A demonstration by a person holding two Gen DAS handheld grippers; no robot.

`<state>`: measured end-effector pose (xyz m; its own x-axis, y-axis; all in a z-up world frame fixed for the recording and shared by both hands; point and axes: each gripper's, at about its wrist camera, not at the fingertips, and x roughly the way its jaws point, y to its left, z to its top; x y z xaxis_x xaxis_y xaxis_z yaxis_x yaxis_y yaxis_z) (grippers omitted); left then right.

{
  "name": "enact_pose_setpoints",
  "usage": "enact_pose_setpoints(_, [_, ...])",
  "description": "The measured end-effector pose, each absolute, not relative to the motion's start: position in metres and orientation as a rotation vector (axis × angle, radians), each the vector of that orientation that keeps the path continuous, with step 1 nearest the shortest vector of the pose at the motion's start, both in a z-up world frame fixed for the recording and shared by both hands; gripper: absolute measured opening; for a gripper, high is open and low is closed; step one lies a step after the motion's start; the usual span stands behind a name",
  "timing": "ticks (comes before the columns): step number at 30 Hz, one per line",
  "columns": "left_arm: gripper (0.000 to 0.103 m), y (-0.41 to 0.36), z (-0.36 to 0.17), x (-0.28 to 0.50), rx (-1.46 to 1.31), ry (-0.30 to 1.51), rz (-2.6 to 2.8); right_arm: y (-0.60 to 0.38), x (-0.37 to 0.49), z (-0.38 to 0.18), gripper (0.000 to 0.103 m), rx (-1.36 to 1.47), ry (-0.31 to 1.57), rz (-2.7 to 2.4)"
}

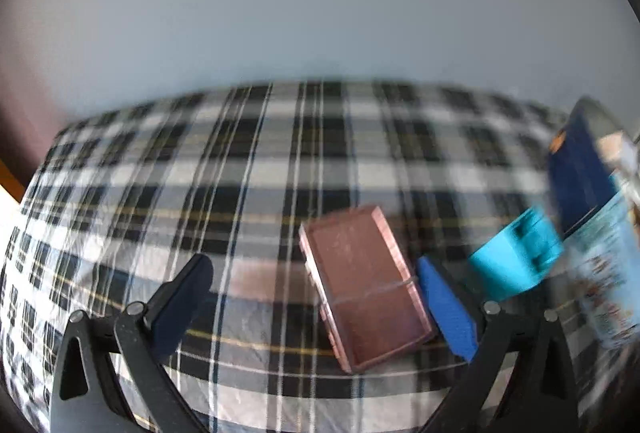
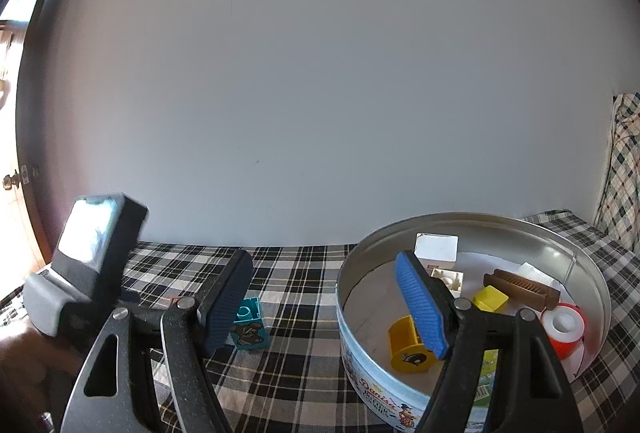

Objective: Organize rigid objects
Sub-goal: 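Grasp the teal block with the right tool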

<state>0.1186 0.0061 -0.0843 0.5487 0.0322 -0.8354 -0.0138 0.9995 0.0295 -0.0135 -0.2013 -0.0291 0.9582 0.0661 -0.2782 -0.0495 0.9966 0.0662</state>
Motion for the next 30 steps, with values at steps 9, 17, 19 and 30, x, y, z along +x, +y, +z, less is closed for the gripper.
enact_pose_setpoints(9, [0.103, 0.046, -0.083, 0.104, -0.038, 0.995, 0.050, -0.188, -0.006, -0.031, 0.076, 0.020, 0.322, 0.093])
enact_pose_setpoints(17, [0.103, 0.061, -0.084, 0.080, -0.030, 0.968, 0.017, -0.153, 0.024, -0.042, 0.076, 0.017, 0.486, 0.195])
enact_pose_setpoints(19, [0.103, 0.065, -0.083, 0.077, -0.028, 0.968, 0.012, -0.144, 0.034, -0.046, 0.076, 0.000, 0.537, 0.182])
enact_pose_setpoints(30, [0.103, 0.069, -0.080, 0.061, -0.030, 0.968, 0.036, -0.129, 0.085, -0.074, 0.075, 0.030, 0.782, 0.121])
